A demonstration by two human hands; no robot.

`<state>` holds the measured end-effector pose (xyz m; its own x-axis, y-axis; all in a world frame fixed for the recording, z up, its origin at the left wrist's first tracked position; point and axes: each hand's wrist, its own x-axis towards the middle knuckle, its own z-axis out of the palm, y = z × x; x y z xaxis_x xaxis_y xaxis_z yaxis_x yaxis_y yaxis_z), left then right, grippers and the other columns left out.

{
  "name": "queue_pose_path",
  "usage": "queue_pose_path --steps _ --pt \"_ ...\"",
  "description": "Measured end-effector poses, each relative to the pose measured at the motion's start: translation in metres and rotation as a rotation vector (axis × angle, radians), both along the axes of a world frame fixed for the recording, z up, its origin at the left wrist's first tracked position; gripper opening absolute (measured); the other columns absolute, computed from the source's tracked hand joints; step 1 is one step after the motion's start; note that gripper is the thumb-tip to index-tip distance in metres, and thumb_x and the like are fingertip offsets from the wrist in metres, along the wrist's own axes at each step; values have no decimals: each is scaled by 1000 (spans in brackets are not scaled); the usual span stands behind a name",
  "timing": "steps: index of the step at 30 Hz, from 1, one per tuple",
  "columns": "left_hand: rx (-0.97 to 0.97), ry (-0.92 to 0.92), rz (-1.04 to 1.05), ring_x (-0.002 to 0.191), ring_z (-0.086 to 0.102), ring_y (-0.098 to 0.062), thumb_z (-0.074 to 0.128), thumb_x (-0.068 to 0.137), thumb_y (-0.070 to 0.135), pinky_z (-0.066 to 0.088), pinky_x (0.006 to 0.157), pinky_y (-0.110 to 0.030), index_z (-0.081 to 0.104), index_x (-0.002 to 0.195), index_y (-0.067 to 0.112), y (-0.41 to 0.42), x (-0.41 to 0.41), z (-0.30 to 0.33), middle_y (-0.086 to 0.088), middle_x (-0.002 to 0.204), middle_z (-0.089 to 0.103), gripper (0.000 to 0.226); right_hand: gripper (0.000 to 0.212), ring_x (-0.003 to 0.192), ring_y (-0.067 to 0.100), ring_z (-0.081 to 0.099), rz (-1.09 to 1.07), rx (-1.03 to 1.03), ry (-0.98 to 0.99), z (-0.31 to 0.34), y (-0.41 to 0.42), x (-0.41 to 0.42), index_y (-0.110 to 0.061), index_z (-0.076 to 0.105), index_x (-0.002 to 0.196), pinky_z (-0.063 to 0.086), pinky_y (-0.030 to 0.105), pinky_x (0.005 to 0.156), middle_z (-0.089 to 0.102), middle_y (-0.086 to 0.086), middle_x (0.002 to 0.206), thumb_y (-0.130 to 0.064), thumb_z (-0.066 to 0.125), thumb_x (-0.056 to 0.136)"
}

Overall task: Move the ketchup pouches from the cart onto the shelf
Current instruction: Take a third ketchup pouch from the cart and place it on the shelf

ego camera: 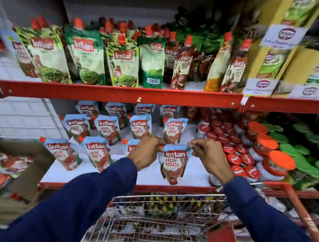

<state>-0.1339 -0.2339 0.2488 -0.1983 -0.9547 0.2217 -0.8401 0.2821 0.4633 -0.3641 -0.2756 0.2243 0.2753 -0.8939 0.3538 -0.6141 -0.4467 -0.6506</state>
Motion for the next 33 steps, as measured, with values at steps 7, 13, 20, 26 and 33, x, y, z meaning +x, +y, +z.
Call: queue_pose_path --steps 7,13,20,26,33 --pt "113 49 60 95 67 -26 54 82 -13 43 73 -20 72 105 8 -41 -16 -6 -11 105 74 37 11 65 19 73 -25 56 21 -20 -52 -9 -8 76 89 61 49 69 77 9 78 -8 65 92" --pt "154 49 93 94 69 -27 58 80 -15 52 81 -27 71 108 6 -59 -23 -16 -13 105 74 37 12 65 21 72 -49 147 -28 -37 -72 -8 -8 76 87 62 49 69 76 8 78 -6 65 92" --pt "159 11 111 108 58 -30 57 85 -12 40 82 -22 68 114 7 -61 -29 -23 -13 114 71 36 13 66 21 73 -70 154 -4 -45 -73 -8 -8 77 90 63 47 70 78 10 81 -4 65 91" --pt "177 5 104 103 60 -29 60 86 -6 40 79 -23 70 112 8 -61 -28 -23 -11 110 73 31 14 66 18 73 -86 150 19 -45 -70 -7 -9 77 92 63 44 70 78 8 80 -3 64 91" --pt "187 -3 95 100 56 -24 61 87 -7 41 80 -24 68 114 5 -59 -27 -21 -12 113 71 31 14 67 17 73 -93 158 25 -42 -63 -6 -8 77 95 63 41 70 78 8 84 -3 65 91"
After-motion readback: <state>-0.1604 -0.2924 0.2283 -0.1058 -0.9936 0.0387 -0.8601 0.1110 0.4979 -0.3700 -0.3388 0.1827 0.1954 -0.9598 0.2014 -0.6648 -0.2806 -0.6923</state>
